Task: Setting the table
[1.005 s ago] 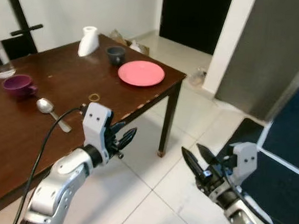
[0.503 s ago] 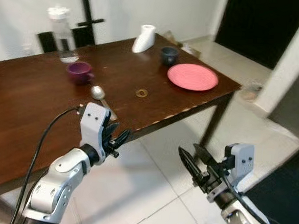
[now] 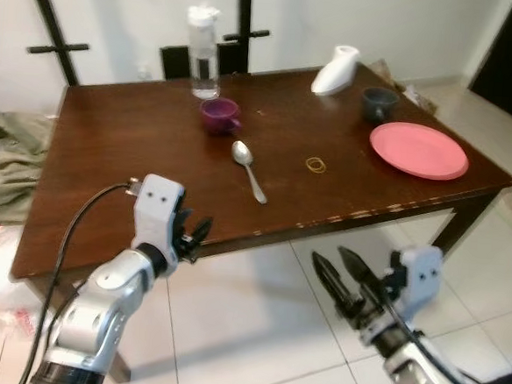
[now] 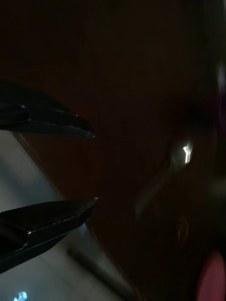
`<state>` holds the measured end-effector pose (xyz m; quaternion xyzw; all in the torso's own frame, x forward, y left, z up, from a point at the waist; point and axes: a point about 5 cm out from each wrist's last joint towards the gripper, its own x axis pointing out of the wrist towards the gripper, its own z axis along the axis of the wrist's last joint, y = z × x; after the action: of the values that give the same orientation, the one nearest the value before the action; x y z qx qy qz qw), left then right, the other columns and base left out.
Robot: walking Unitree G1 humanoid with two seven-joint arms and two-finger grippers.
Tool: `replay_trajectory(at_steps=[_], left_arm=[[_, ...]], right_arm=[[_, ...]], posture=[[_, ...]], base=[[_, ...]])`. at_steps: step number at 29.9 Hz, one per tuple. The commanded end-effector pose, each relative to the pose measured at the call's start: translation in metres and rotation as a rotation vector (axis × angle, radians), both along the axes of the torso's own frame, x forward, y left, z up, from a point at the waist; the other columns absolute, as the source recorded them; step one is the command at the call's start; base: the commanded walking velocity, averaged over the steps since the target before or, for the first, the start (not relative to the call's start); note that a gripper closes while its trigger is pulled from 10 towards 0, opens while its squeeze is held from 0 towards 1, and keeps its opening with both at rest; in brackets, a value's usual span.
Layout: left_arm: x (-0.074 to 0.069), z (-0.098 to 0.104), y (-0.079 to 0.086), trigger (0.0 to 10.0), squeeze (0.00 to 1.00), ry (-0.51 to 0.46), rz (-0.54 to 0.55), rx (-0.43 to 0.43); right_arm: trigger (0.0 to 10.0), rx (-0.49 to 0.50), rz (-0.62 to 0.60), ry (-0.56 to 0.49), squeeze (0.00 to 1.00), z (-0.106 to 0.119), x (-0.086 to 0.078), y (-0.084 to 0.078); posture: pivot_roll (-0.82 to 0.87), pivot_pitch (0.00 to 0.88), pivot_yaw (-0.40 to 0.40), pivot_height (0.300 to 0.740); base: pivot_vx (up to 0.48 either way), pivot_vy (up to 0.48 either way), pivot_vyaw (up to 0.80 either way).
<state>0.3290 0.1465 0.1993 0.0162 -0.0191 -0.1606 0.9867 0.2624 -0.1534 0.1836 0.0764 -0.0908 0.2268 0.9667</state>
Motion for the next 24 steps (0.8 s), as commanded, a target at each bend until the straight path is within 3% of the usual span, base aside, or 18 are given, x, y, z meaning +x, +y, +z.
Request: replay_trajectory(at_steps=[1,7,8,12,24], left_arm=[[0.000,-0.006,0.002,10.0,0.00,0.019,0.025,0.004],[0.003,-0.005,0.003,10.0,0.00,0.011,0.045,0.008],[0.005,-0.007,0.005,10.0,0.00,0.017,0.075,0.032],[0.011,-0.008,0.008,10.0,0.00,0.018,0.123,0.049],[0.013,-0.006,0.006,10.0,0.00,0.005,0.123,0.048]], right_arm=[[10.0,-0.007,-0.030,0.016,0.00,-0.004,-0.001,-0.005],[10.0,0.015,-0.085,-0.006,0.00,0.002,0.004,-0.010],[10.0,0.028,-0.138,-0.028,0.00,0.007,0.007,-0.015],[10.0,0.080,-0.258,-0.079,0.00,0.024,0.016,-0.028],[10.0,0.090,-0.269,-0.100,0.00,0.030,0.017,-0.028]], posture=[[0.04,0.111,0.079,0.740],[0.04,0.110,0.079,0.740],[0.04,0.110,0.079,0.740],[0.03,0.107,0.082,0.740],[0.03,0.105,0.082,0.740]], base=[[0.000,0.000,0.79],[0.000,0.000,0.79],[0.469,0.000,0.68],[0.469,0.000,0.00],[0.469,0.000,0.00]])
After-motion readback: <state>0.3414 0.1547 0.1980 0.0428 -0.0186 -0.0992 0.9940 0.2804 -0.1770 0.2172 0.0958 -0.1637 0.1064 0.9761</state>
